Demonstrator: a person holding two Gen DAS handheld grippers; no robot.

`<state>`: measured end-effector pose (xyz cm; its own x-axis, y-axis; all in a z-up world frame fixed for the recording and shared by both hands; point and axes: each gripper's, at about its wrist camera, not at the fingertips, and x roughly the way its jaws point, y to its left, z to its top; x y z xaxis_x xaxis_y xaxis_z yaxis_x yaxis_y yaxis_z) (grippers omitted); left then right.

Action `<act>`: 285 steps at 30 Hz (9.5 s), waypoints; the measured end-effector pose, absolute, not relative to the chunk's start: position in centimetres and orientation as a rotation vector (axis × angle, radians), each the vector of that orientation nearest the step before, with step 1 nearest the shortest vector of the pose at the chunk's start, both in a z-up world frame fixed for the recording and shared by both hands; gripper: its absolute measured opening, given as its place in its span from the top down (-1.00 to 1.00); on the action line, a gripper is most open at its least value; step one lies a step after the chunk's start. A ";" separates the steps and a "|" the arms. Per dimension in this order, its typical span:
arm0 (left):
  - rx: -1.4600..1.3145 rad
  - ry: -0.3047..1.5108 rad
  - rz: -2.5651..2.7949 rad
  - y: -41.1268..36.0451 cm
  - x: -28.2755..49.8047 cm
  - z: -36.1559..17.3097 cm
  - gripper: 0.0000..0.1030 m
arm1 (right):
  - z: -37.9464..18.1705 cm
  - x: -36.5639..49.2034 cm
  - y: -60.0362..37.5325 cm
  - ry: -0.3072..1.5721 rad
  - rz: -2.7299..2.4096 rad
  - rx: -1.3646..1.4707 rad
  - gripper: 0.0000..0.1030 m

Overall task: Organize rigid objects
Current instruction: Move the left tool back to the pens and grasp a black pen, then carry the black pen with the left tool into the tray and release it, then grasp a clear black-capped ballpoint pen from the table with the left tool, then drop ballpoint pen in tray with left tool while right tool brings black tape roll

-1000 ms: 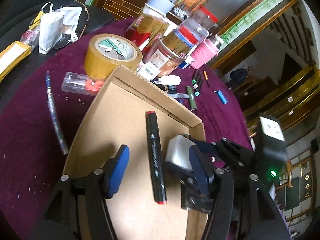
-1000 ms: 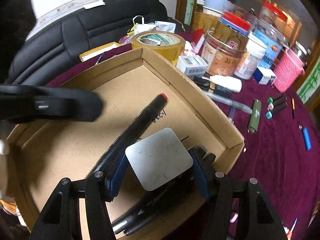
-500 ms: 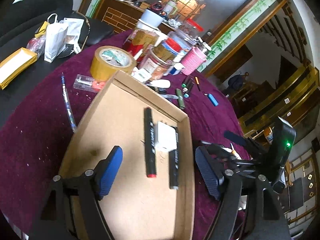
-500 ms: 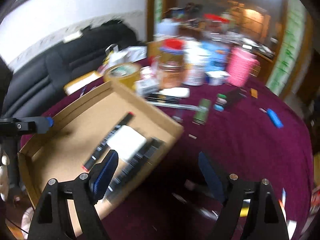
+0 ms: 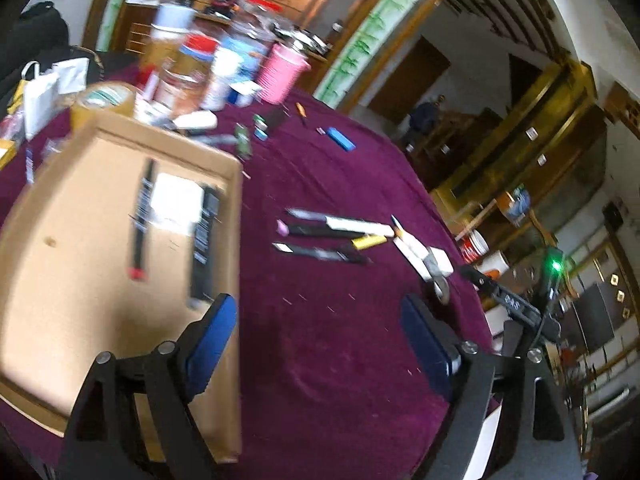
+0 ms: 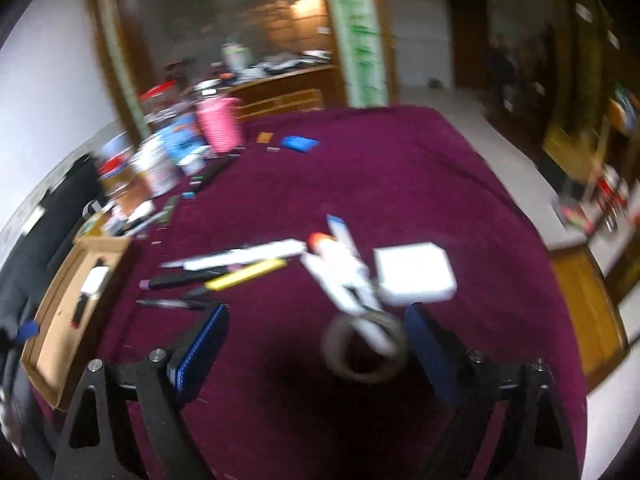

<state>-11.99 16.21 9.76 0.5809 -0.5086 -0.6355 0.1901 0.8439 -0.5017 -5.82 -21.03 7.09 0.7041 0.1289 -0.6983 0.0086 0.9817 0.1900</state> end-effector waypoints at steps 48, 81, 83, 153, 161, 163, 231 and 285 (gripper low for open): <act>0.332 1.060 -0.399 0.9 0.0 1.8 -0.67 | 1.0 -3.5 -25.9 0.872 0.051 0.388 0.47; 0.502 0.973 -0.535 -5.0 -3.2 2.1 0.61 | 1.1 -3.5 -25.8 0.873 0.060 0.404 0.44; 0.501 0.953 -0.518 -5.0 -3.7 2.0 0.64 | 1.1 -3.5 -26.0 0.872 0.065 0.417 0.44; 0.058 0.999 -0.342 10.9 -9.5 3.7 0.11 | 1.0 -3.6 -25.6 0.874 0.042 0.388 0.46; 0.094 1.076 -0.458 7.9 -9.2 3.3 -0.42 | 0.9 -3.7 -25.8 0.869 0.058 0.413 0.42; 0.018 1.048 -0.534 8.1 -9.6 4.2 -0.42 | 1.0 -3.7 -25.9 0.868 0.061 0.415 0.41; 0.261 1.193 -0.406 6.6 -13.7 3.6 -0.15 | 0.8 -3.6 -26.6 0.864 0.123 0.487 0.19; -0.282 1.052 -0.067 31.8 1.2 3.9 0.80 | 5.6 7.3 15.0 1.067 0.677 0.222 0.64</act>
